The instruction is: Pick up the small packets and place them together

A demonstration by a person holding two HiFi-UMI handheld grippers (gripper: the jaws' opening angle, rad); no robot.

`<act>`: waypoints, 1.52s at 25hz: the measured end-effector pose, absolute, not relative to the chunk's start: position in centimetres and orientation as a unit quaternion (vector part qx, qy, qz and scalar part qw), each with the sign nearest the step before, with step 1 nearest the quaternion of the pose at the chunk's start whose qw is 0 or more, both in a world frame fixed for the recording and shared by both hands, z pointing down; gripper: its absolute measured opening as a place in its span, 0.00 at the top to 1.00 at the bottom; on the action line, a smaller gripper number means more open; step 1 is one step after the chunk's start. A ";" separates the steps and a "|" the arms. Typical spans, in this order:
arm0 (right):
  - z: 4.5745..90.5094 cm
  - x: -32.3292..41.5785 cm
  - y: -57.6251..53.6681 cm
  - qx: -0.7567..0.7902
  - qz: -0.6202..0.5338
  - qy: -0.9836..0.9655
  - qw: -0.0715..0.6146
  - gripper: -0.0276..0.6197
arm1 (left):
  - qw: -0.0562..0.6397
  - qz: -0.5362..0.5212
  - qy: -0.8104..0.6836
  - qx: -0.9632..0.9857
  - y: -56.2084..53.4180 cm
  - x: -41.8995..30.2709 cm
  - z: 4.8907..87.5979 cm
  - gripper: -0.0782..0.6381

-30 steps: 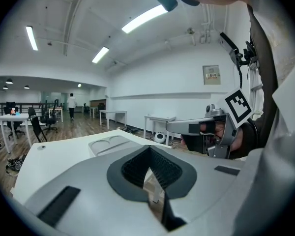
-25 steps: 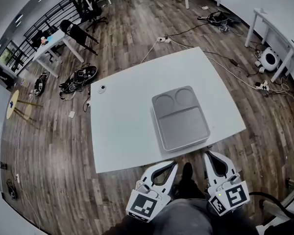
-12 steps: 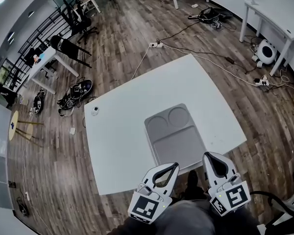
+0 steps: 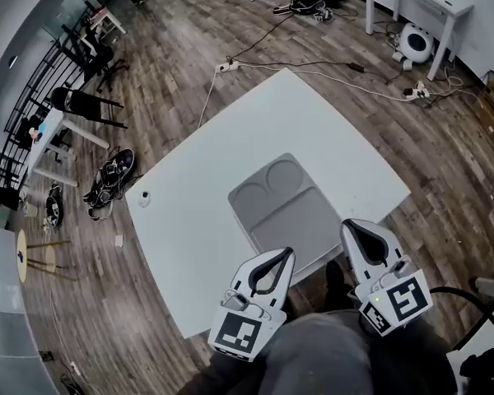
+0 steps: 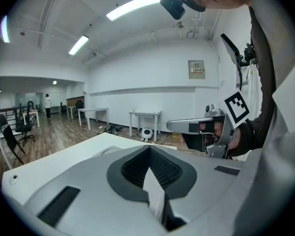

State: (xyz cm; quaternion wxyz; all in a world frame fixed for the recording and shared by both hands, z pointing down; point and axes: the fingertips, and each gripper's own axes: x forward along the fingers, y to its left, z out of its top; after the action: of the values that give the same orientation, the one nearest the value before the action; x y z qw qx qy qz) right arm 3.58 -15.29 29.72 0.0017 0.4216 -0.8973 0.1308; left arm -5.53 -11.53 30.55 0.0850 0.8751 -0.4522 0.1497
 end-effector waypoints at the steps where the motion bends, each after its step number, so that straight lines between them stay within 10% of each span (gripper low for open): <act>1: 30.1 3.6 -14.9 0.435 0.135 -0.890 -0.001 0.95 | 0.086 0.154 -0.438 0.881 -11.1 -5.6 30.9 0.89; 13: 42.6 0.5 -6.4 0.471 0.305 -0.819 -0.123 0.95 | 0.054 0.220 -0.311 0.923 -5.1 -6.1 36.6 0.89; 20: 45.5 0.9 -7.9 0.367 0.443 -0.775 -0.262 0.70 | 0.025 0.237 -0.311 0.920 -5.5 -6.5 37.0 0.89; 31: 46.2 0.4 -8.6 0.217 0.559 -0.706 -0.376 0.77 | 0.032 0.203 -0.333 0.920 -7.8 -6.9 36.0 0.89; 38: 45.4 0.9 -9.3 0.238 0.548 -0.728 -0.335 0.68 | 0.042 0.220 -0.332 0.916 -8.6 -6.9 35.6 0.89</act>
State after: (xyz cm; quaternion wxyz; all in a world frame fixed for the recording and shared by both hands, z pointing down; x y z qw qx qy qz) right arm 0.90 -9.32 45.37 -0.3346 0.2381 -0.7284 0.5484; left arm -6.88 -8.59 35.64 0.0416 0.9163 -0.3318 0.2203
